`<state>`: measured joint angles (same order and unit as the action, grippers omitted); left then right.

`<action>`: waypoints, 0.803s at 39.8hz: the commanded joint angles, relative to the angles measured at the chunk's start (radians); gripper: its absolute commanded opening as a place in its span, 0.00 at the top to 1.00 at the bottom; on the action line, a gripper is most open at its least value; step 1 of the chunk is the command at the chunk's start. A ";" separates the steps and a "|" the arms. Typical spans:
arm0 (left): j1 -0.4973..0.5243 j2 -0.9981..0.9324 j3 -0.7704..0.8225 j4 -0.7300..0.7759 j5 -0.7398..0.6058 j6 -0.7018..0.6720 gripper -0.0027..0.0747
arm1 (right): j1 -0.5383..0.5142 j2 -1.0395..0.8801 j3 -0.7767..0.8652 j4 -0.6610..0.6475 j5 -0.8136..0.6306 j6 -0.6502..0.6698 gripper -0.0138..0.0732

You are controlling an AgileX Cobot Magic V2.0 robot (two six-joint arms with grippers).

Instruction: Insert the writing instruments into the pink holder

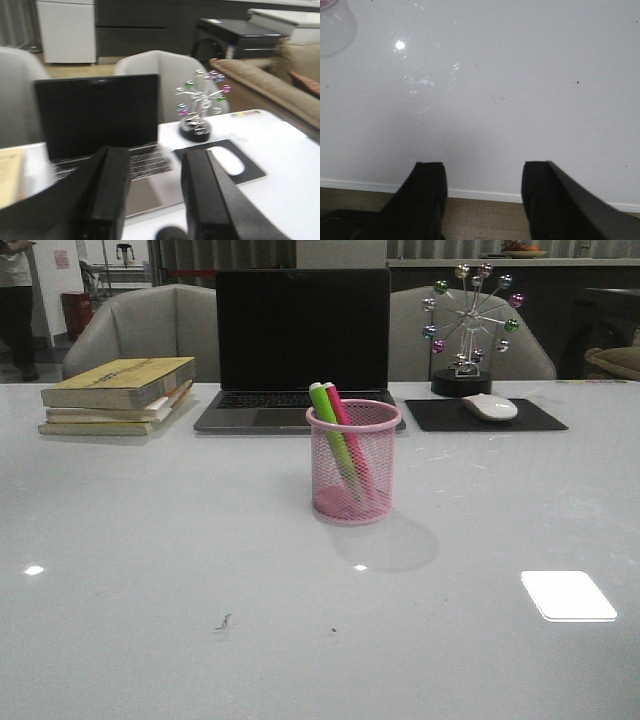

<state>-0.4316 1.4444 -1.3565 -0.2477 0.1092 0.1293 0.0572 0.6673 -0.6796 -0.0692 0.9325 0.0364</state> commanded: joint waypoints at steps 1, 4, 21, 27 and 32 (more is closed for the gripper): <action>0.085 -0.120 -0.025 0.043 0.097 -0.002 0.54 | -0.006 -0.003 -0.029 -0.019 -0.062 -0.001 0.31; 0.148 -0.184 0.002 0.076 0.175 -0.002 0.54 | -0.006 -0.003 -0.029 -0.019 -0.064 -0.001 0.31; 0.390 -0.612 0.419 0.100 0.227 -0.002 0.54 | -0.006 -0.003 -0.029 -0.019 -0.087 -0.001 0.31; 0.395 -0.792 0.599 0.104 0.188 -0.002 0.56 | -0.006 -0.003 -0.029 -0.019 -0.094 -0.001 0.31; 0.395 -0.909 0.710 0.104 0.199 -0.002 0.56 | -0.006 -0.003 -0.029 -0.019 -0.113 -0.001 0.31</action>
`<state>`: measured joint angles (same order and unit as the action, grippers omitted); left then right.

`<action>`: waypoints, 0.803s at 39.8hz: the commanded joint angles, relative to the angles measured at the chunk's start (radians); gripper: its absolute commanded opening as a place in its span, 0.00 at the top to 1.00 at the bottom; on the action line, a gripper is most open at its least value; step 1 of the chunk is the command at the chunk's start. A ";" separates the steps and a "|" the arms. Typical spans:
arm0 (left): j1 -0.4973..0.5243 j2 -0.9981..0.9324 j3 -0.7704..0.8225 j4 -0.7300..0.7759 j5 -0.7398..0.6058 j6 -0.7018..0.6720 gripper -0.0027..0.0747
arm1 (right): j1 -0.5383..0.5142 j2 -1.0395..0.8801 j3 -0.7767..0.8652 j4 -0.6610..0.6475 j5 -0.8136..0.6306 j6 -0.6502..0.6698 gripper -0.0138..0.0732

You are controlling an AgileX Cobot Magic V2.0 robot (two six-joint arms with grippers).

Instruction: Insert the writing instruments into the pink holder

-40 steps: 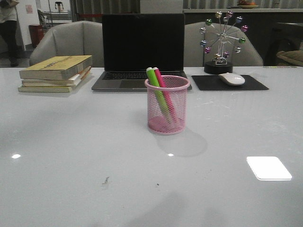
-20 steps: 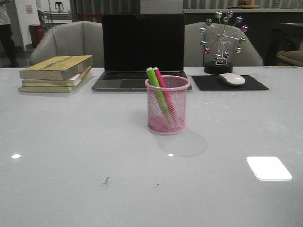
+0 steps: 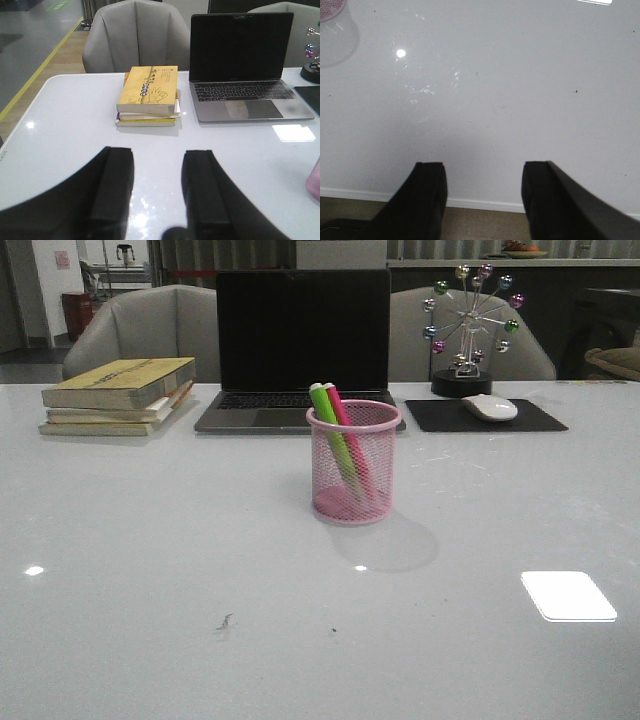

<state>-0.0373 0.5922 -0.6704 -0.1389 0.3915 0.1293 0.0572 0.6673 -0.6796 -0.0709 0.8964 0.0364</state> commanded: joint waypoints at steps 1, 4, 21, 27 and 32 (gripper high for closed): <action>0.001 -0.072 0.044 -0.005 -0.079 -0.002 0.56 | -0.006 -0.003 -0.029 -0.017 -0.082 -0.001 0.31; 0.001 -0.117 0.082 -0.005 -0.061 -0.002 0.56 | -0.006 -0.003 -0.029 -0.017 -0.096 -0.001 0.31; 0.001 -0.155 0.119 -0.005 -0.072 -0.002 0.56 | -0.006 -0.003 -0.029 -0.017 -0.101 -0.001 0.31; 0.001 -0.155 0.119 -0.005 -0.064 -0.002 0.56 | -0.006 -0.003 -0.029 -0.017 -0.101 -0.001 0.31; 0.001 -0.155 0.119 -0.005 -0.064 -0.002 0.56 | -0.006 -0.003 -0.029 -0.017 -0.100 -0.001 0.31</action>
